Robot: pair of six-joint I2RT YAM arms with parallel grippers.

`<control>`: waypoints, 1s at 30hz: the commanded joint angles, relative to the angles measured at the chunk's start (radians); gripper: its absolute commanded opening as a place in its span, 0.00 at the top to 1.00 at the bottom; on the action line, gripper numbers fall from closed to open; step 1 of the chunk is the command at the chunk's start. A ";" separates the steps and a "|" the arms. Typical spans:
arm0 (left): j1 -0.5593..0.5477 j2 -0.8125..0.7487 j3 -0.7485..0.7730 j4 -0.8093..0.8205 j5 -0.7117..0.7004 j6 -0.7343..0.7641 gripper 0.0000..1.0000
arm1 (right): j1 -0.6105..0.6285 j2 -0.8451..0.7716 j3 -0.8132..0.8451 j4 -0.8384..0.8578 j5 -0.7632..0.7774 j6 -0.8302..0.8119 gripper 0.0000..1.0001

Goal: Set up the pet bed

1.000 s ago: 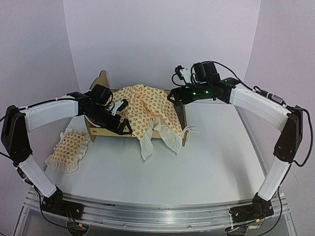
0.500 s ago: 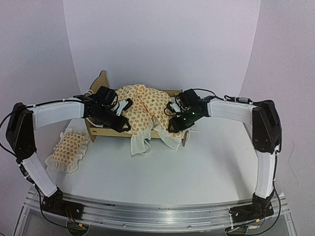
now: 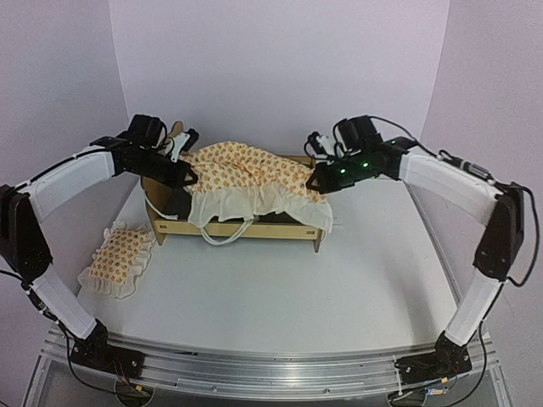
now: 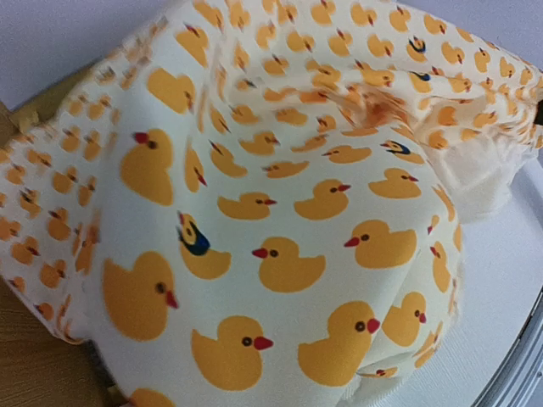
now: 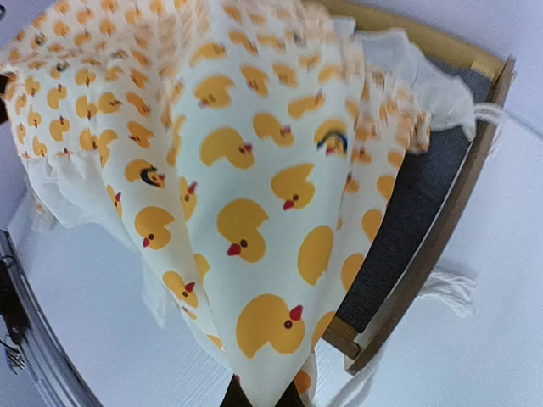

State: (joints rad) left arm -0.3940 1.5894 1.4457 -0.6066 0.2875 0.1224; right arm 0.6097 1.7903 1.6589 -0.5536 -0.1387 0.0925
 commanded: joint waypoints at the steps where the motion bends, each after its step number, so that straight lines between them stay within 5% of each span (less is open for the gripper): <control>1: 0.016 -0.148 0.099 0.030 0.040 0.064 1.00 | -0.002 -0.181 0.068 -0.041 0.004 0.039 1.00; 8: 0.070 0.067 0.379 0.237 -0.031 0.149 1.00 | -0.127 0.231 0.689 -0.035 0.128 0.053 1.00; 12: 0.104 0.247 0.630 0.374 -0.113 0.159 1.00 | -0.177 0.527 1.119 0.186 0.139 0.063 1.00; 17: 0.128 0.425 0.920 0.545 -0.175 0.158 1.00 | -0.201 0.567 1.024 0.868 0.215 0.122 1.00; 21: 0.138 0.441 0.952 0.719 -0.169 0.193 1.00 | -0.202 0.588 1.155 0.916 0.177 0.016 1.00; 26: 0.180 0.427 0.935 0.655 -0.122 0.198 1.00 | -0.203 0.355 0.788 0.839 0.138 -0.034 1.00; 30: 0.196 0.323 0.775 0.507 -0.052 0.237 1.00 | -0.202 0.210 0.522 0.744 0.021 0.005 1.00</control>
State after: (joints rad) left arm -0.2354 2.0382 2.3136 -0.0275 0.1903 0.3039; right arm 0.4163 2.1849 2.3676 0.1889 -0.0335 0.0914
